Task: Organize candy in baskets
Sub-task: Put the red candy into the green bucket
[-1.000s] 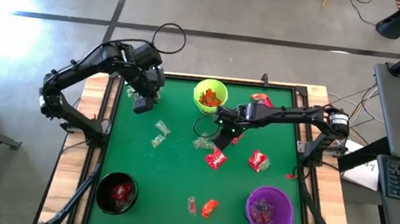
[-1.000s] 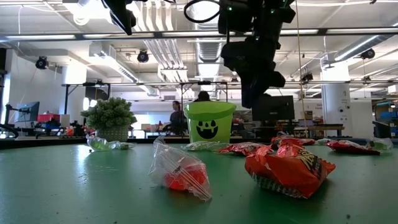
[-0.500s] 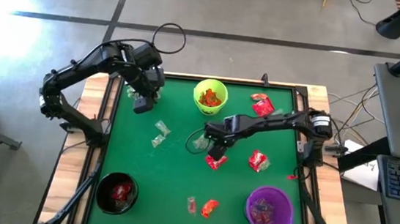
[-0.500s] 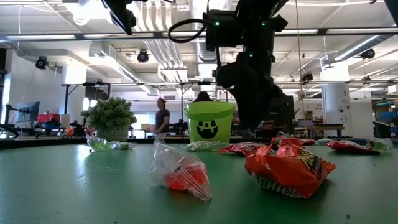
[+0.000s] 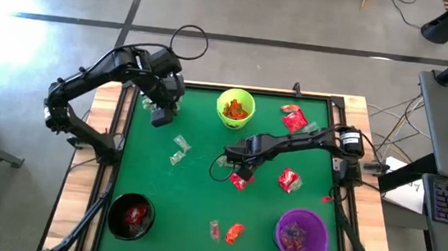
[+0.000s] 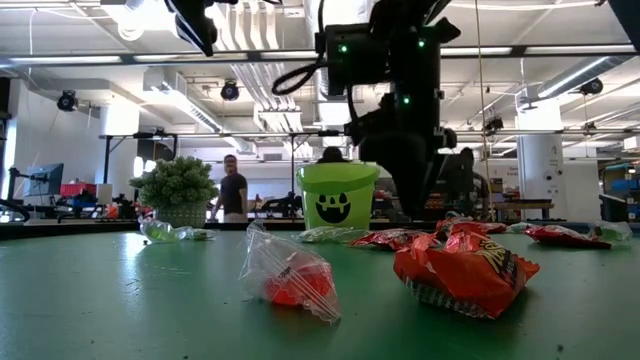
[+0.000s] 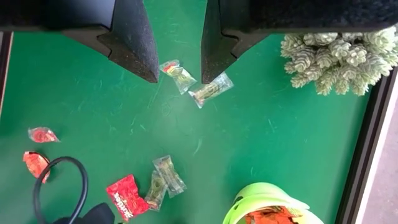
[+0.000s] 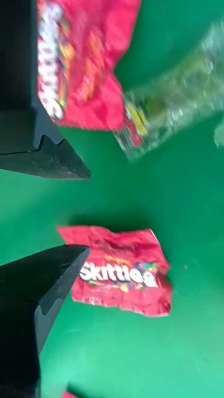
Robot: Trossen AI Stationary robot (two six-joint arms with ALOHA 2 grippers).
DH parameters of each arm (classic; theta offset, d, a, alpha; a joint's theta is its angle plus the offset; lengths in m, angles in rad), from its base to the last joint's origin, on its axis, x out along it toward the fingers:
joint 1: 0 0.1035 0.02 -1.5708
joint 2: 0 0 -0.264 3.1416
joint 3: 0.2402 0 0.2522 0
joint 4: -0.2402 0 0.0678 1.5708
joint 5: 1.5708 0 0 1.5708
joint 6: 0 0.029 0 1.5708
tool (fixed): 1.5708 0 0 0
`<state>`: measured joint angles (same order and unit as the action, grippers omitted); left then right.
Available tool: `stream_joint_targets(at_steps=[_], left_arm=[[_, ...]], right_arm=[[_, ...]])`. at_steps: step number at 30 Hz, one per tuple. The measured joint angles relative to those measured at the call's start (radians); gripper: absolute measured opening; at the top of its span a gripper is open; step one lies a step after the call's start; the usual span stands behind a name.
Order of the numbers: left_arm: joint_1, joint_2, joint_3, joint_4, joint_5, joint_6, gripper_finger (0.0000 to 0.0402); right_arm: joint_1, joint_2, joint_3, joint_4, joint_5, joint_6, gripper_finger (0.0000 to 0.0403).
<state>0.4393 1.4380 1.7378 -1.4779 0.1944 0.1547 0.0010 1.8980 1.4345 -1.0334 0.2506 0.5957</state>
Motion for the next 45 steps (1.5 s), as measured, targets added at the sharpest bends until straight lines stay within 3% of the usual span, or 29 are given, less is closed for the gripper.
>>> stream_joint_targets(at_steps=[12,19,28,32,45], left_arm=[[0.0,0.0,0.0,-0.009,0.0,-0.087,0.0103],[0.0,0.0,0.0,-0.011,0.0,-0.124,0.0103],[0.0,0.0,0.0,-0.011,0.0,-0.139,0.0103],[0.0,0.0,0.0,-0.011,0.0,-0.139,0.0103],[0.0,0.0,0.0,-0.004,0.0,-0.138,0.0103]], right_arm=[[0.027,0.121,0.097,-0.061,0.054,-0.022,0.0173],[0.029,0.133,0.088,-0.116,0.145,-0.012,0.0173],[0.03,0.168,0.076,-0.106,0.151,-0.055,0.0173],[0.033,0.201,0.078,-0.119,0.204,-0.065,0.0173],[0.015,0.219,0.072,-0.128,0.299,-0.065,0.0118]])
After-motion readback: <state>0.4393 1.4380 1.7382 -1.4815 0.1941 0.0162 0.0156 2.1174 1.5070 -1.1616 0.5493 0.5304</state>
